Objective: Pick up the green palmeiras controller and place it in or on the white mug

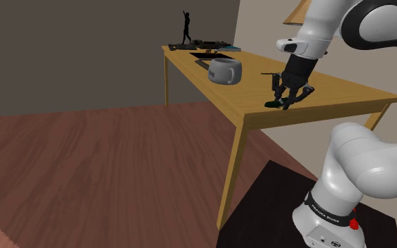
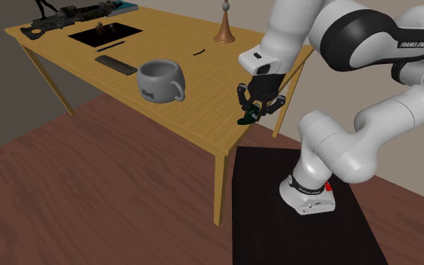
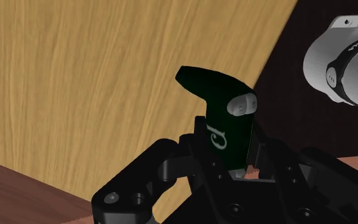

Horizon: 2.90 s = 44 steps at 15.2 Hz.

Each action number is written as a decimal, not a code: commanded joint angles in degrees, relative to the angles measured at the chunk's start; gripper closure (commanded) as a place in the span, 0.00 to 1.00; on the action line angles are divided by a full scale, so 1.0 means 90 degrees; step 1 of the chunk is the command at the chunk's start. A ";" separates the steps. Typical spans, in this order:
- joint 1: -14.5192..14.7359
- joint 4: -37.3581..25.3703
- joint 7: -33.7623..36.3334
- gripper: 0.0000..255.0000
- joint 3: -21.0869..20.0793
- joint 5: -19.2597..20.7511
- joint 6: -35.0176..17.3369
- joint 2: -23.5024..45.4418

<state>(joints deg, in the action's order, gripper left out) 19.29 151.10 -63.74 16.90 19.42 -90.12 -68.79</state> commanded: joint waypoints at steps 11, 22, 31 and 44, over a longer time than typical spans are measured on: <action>0.0107 -0.0898 -0.0058 1.00 -0.0178 -0.0188 0.0545 0.0369; 0.0208 -0.2086 -0.0143 1.00 -0.0347 -0.0366 0.1205 0.0895; 0.0272 -0.3135 -0.0230 1.00 -0.0446 -0.0475 0.1759 0.1389; 0.0648 -0.4712 -0.0969 1.00 0.0627 -0.0278 0.1093 0.3414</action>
<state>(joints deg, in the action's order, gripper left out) 24.66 110.21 -71.57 21.22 16.86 -79.31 -40.25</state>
